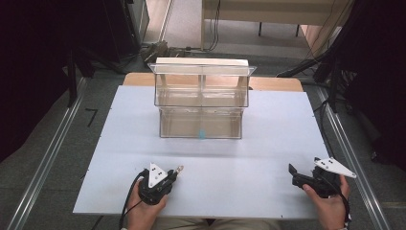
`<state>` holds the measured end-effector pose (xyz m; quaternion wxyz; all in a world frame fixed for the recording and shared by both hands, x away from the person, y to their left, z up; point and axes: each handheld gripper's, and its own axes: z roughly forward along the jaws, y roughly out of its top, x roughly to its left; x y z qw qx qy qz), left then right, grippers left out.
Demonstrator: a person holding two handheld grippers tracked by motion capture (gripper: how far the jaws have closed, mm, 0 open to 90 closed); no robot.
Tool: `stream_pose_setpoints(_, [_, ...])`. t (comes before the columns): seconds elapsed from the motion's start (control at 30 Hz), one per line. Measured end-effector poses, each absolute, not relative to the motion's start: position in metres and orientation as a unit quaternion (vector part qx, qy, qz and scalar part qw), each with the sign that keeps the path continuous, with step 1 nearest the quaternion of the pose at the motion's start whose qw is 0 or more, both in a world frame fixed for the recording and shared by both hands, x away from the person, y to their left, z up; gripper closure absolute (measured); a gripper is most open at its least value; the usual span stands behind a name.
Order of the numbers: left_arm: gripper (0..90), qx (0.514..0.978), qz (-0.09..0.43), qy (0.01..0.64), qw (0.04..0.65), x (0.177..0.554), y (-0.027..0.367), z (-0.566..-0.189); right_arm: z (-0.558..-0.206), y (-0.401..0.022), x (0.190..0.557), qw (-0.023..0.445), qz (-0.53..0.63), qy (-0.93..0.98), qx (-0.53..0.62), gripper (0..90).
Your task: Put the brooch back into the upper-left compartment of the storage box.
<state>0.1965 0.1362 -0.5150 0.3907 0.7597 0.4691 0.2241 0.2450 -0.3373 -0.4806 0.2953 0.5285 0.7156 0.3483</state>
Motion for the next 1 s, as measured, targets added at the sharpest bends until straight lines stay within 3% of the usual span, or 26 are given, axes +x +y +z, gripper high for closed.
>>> stream_pose_setpoints(1.0, [79.2,0.737,0.256,0.457,0.428,0.188,0.143,-0.496,-0.480,-0.337,0.245,0.296,0.348,0.716,0.528,5.5])
